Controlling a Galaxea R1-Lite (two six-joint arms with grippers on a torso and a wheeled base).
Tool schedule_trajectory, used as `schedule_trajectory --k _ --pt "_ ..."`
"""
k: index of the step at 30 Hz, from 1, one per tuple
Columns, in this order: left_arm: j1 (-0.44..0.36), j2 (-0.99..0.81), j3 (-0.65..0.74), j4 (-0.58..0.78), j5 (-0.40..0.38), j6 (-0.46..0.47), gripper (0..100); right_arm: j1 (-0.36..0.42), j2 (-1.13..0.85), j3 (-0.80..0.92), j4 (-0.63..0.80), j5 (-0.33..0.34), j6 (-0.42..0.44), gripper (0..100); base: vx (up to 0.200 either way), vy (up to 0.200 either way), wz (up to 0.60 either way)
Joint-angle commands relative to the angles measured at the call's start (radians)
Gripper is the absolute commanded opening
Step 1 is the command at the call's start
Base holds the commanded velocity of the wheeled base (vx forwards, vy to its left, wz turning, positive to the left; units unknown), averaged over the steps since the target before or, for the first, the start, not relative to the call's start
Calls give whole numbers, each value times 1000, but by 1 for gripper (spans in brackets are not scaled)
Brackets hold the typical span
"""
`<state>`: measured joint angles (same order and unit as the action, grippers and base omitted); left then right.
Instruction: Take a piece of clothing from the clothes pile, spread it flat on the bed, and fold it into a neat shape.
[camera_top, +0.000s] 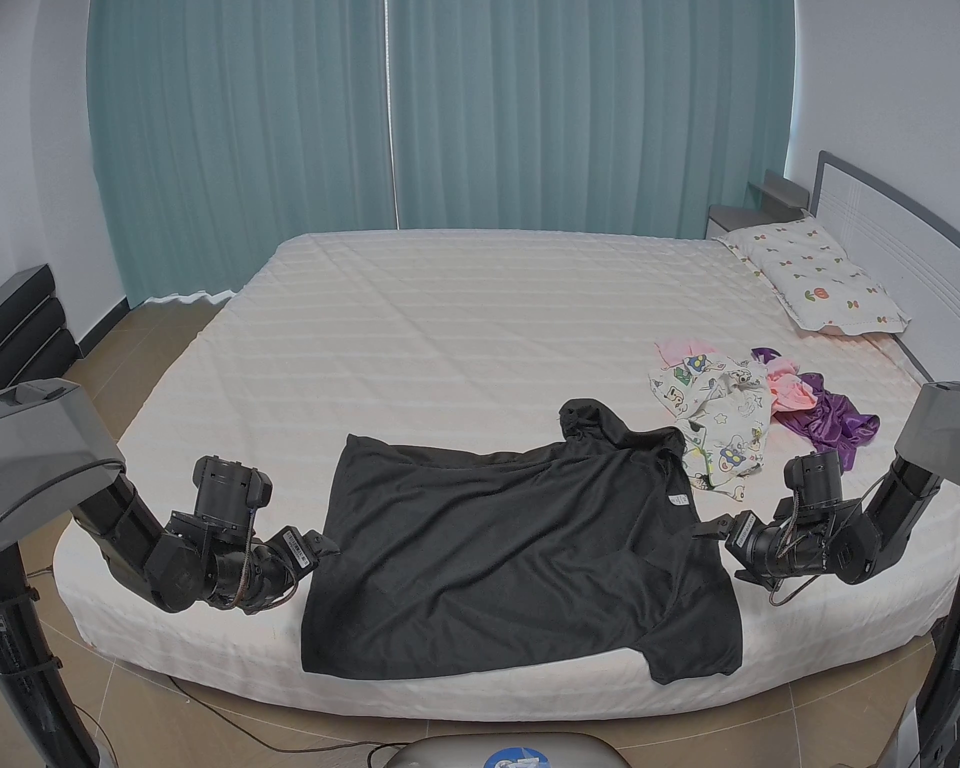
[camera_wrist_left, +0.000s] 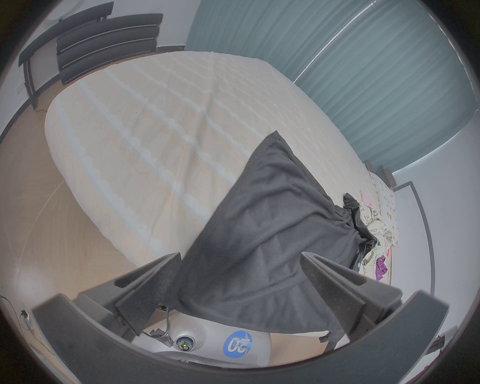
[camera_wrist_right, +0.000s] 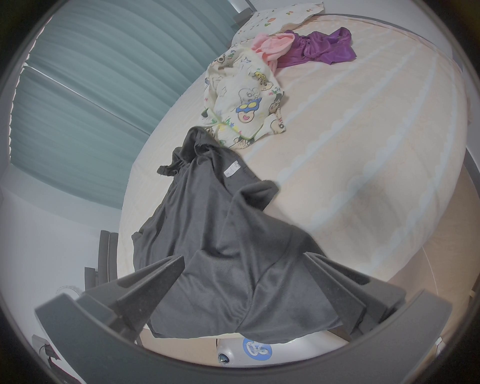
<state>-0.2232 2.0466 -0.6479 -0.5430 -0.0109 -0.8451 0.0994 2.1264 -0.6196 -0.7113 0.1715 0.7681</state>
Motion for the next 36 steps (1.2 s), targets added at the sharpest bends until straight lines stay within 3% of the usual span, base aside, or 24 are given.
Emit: schedule_trajectory --k 1,10,22,27,36 --pt "2 10 -7 0 0 -2 100 2 6 3 0 0 0 100 0 0 0" --pt "-4 0 -19 0 -8 -46 100 3 4 6 0 -1 0 100 0 0 0" --pt "-4 15 -70 0 -8 -94 100 20 0 12 0 -4 2 100 200 0 0" --pt "-4 27 -98 -3 -6 -140 100 22 -2 14 0 -4 2 100 0 0 0" --pt "-5 124 -220 6 23 -137 100 51 -9 31 0 -6 2 100 0 0 0"
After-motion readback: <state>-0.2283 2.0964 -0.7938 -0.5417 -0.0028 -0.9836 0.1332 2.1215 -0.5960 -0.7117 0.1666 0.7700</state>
